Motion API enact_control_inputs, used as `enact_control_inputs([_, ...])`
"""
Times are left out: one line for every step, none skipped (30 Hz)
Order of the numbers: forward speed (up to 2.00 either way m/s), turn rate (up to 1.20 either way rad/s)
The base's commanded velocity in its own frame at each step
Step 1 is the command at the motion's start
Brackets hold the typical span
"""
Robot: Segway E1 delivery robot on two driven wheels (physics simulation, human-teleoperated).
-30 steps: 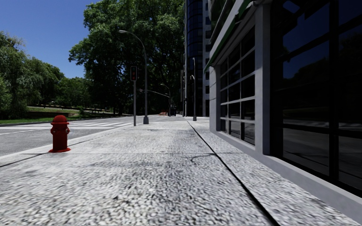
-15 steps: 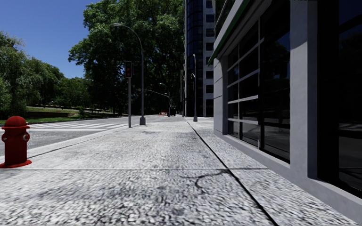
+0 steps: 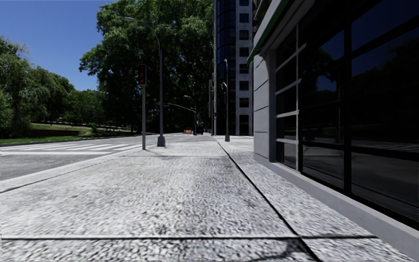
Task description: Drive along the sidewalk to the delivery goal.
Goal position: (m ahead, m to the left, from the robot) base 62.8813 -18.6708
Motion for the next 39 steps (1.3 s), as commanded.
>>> enact_control_inputs([2.00, 0.00])
enact_control_inputs([2.00, 0.00])
enact_control_inputs([2.00, 0.00])
enact_control_inputs([2.00, 0.00])
enact_control_inputs([2.00, 0.00])
enact_control_inputs([2.00, 0.00])
enact_control_inputs([2.00, 0.00])
enact_control_inputs([2.00, 0.00])
enact_control_inputs([2.00, 0.00])
enact_control_inputs([2.00, 0.00])
enact_control_inputs([2.00, 0.00])
enact_control_inputs([2.00, 0.00])
enact_control_inputs([2.00, 0.00])
enact_control_inputs([2.00, 0.00])
enact_control_inputs([2.00, 0.00])
enact_control_inputs([2.00, 0.00])
enact_control_inputs([2.00, 0.00])
enact_control_inputs([2.00, 0.00])
enact_control_inputs([2.00, 0.00])
enact_control_inputs([2.00, 0.00])
enact_control_inputs([2.00, 0.00])
enact_control_inputs([2.00, 0.00])
enact_control_inputs([2.00, 0.00])
enact_control_inputs([2.00, 0.00])
enact_control_inputs([2.00, 0.00])
enact_control_inputs([2.00, 0.00])
enact_control_inputs([2.00, 0.00])
enact_control_inputs([2.00, 0.00])
enact_control_inputs([2.00, 0.00])
enact_control_inputs([2.00, 0.00])
enact_control_inputs([2.00, 0.00])
enact_control_inputs([2.00, 0.00])
enact_control_inputs([2.00, 0.00])
enact_control_inputs([2.00, 0.00])
enact_control_inputs([2.00, 0.00])
enact_control_inputs([2.00, 0.00])
enact_control_inputs([2.00, 0.00])
enact_control_inputs([2.00, 0.00])
enact_control_inputs([2.00, 0.00])
